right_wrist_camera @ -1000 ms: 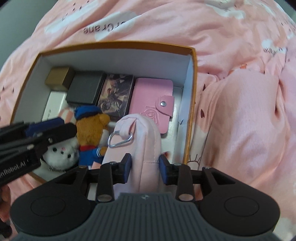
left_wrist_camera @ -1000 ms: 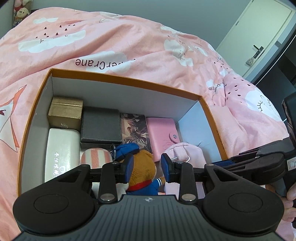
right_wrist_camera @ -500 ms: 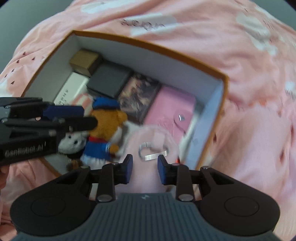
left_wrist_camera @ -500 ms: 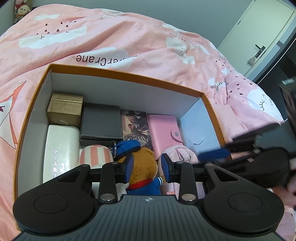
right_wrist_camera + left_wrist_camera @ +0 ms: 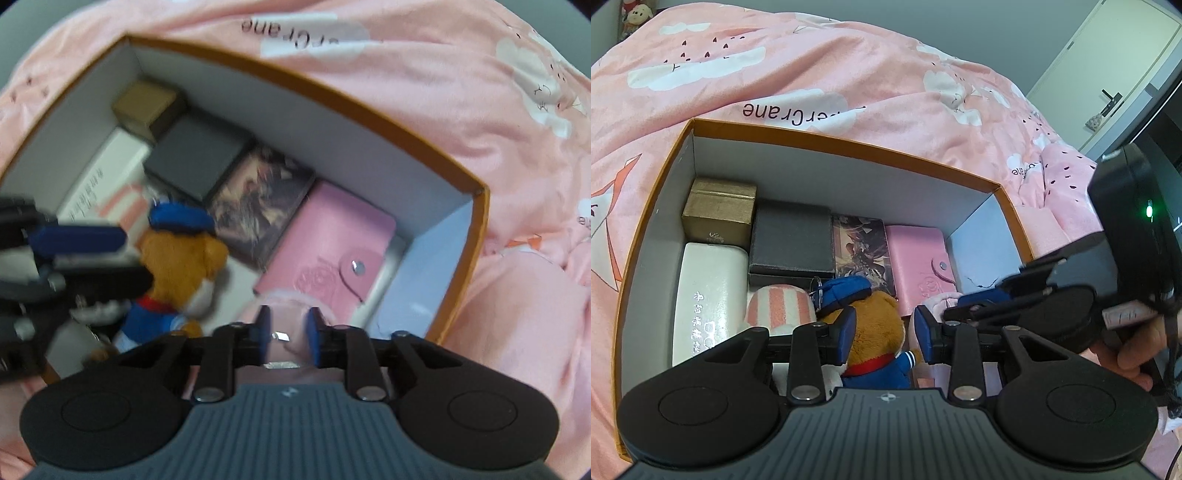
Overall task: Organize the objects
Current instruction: 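Lower the pink pouch into the box with the right tool and open it, then lift both tools out of the box toward the persimmon and tape measure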
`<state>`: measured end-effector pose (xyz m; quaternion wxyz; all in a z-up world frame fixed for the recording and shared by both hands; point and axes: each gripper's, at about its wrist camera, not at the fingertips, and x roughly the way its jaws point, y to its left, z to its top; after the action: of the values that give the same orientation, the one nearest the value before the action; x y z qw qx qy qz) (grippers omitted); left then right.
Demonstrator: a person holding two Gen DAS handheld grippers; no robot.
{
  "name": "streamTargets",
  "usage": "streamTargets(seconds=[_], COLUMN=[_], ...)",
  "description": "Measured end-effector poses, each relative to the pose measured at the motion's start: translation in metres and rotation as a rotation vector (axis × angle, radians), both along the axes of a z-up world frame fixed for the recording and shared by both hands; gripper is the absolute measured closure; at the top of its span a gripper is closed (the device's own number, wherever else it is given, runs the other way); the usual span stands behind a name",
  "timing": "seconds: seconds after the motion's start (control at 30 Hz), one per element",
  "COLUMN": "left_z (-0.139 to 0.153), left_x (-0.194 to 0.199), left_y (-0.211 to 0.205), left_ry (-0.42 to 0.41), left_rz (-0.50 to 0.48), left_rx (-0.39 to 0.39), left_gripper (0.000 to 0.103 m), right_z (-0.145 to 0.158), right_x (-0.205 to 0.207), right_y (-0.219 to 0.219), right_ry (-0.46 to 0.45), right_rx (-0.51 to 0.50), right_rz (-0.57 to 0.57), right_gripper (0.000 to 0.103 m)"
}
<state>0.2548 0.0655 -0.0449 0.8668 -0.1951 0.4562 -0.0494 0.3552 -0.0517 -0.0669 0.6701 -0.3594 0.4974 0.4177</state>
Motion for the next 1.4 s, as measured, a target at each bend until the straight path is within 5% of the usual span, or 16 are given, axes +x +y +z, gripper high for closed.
streamTargets(seconds=[0.4, 0.53, 0.83, 1.0, 1.23, 1.4], left_z=[0.013, 0.025, 0.052, 0.058, 0.039, 0.010], left_x=[-0.010, -0.022, -0.064, -0.089, -0.120, -0.136], left_y=[-0.010, -0.021, -0.040, -0.056, -0.066, -0.064], left_ry=[-0.024, -0.052, -0.146, -0.167, -0.099, 0.014], left_rz=[-0.009, -0.012, 0.000, -0.045, -0.080, -0.061], left_rx=[0.017, 0.030, 0.079, 0.102, 0.088, 0.068], left_gripper=[0.058, 0.054, 0.043, 0.040, 0.039, 0.040], right_z=[0.001, 0.024, 0.075, 0.088, 0.079, 0.048], right_x=[-0.003, -0.016, -0.061, -0.082, -0.110, -0.132], right_y=[-0.008, -0.024, -0.074, -0.108, -0.154, -0.172], right_ry=[-0.023, -0.057, -0.183, -0.209, -0.128, -0.121], right_rx=[0.018, 0.106, 0.321, 0.439, 0.557, 0.490], right_rz=[-0.010, 0.005, 0.032, -0.033, -0.150, -0.191], right_gripper=[0.089, 0.089, 0.061, 0.058, 0.051, 0.048])
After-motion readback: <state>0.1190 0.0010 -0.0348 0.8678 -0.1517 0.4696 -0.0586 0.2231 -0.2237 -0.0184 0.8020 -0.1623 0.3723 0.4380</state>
